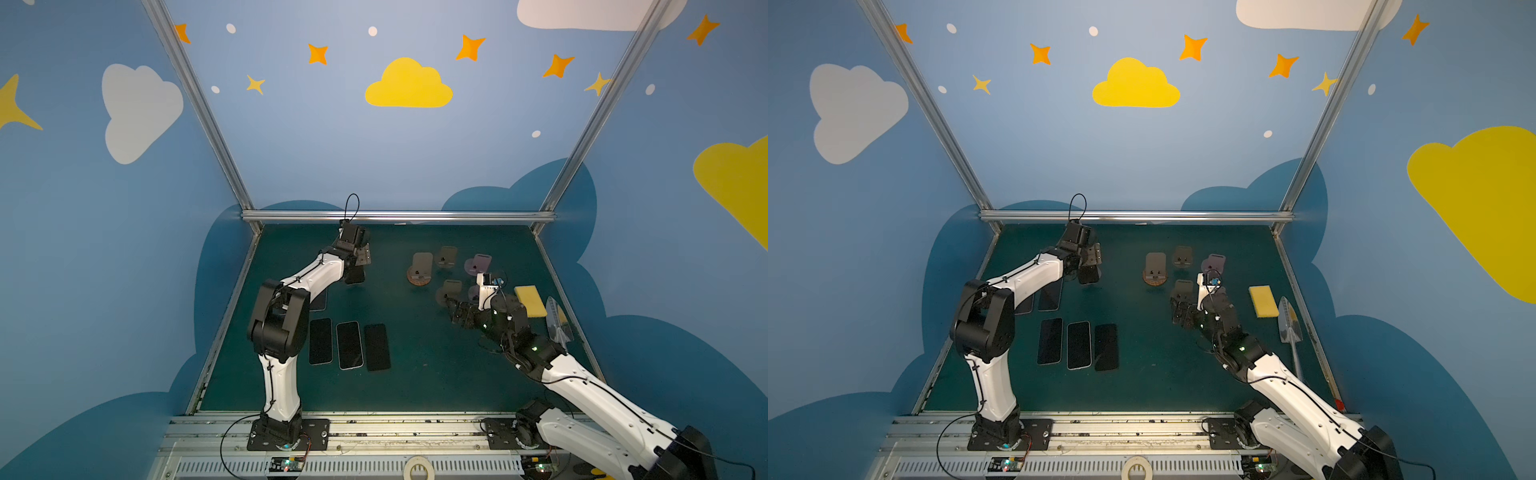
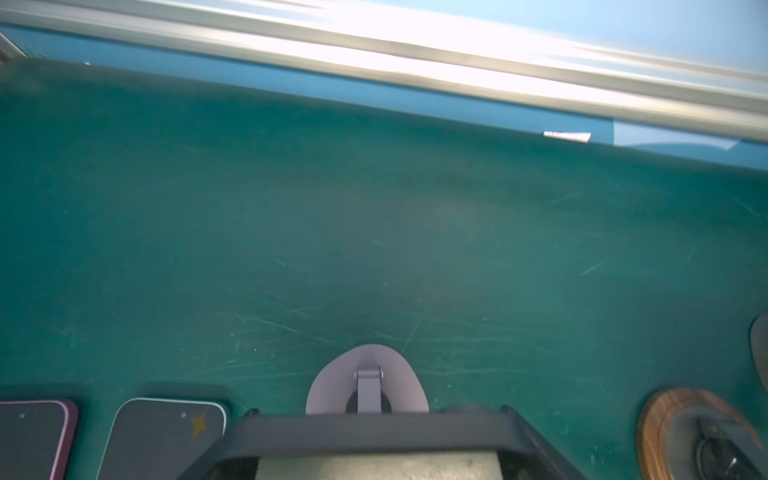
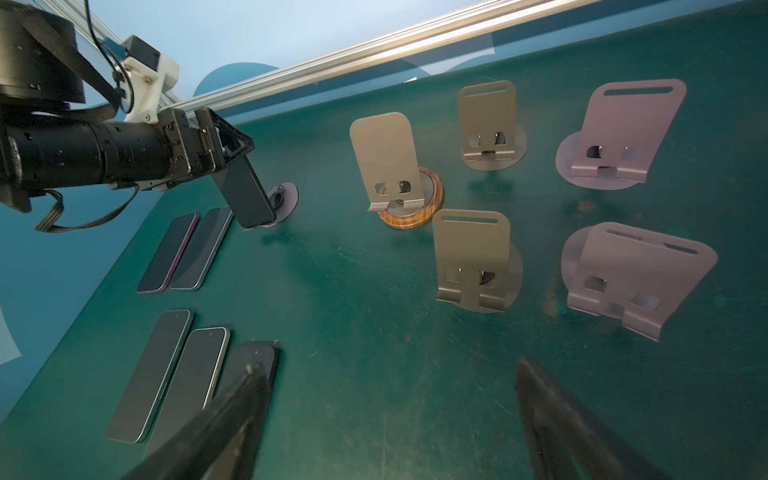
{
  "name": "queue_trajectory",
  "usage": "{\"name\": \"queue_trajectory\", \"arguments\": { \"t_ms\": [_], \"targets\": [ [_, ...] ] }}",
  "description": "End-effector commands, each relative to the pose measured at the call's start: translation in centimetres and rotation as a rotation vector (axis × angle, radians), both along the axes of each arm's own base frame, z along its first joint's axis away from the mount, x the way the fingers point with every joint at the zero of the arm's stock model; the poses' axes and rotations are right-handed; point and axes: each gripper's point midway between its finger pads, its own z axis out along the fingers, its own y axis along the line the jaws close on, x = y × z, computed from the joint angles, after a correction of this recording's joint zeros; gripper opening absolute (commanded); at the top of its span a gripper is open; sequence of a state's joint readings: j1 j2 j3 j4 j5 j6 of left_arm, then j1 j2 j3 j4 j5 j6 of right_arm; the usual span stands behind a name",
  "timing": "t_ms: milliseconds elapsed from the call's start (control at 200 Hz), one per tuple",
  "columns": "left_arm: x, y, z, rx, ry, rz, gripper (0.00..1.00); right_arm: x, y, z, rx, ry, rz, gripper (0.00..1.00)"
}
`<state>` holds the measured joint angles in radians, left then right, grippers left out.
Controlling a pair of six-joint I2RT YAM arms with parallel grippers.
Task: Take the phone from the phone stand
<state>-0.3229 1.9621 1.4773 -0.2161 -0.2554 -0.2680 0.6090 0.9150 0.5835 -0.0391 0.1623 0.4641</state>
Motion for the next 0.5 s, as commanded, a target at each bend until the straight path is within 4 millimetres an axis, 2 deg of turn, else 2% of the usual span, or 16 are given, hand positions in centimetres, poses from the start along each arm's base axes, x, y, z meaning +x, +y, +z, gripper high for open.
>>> {"name": "queue_trajectory", "arguments": {
  "t_ms": [0,145,230,496],
  "targets": [
    [0.7,0.3,-0.1,0.026,-0.02,0.014,0.79,0.3,0.1,0.2,0.018,-0.01,-0.001,0.92],
    [0.6,0.4,0.0,0.032,-0.028,0.013,0.7,0.3,0.1,0.2,0.02,-0.011,-0.001,0.92],
    [0.4,0.4,0.3,0.034,-0.033,0.011,0.68,0.3,0.0,0.3,0.021,-0.011,-0.004,0.92],
    [-0.6,0.5,3.0,0.025,-0.07,-0.015,0.63,0.2,0.0,0.5,0.032,-0.016,-0.001,0.92]
  ]
}}
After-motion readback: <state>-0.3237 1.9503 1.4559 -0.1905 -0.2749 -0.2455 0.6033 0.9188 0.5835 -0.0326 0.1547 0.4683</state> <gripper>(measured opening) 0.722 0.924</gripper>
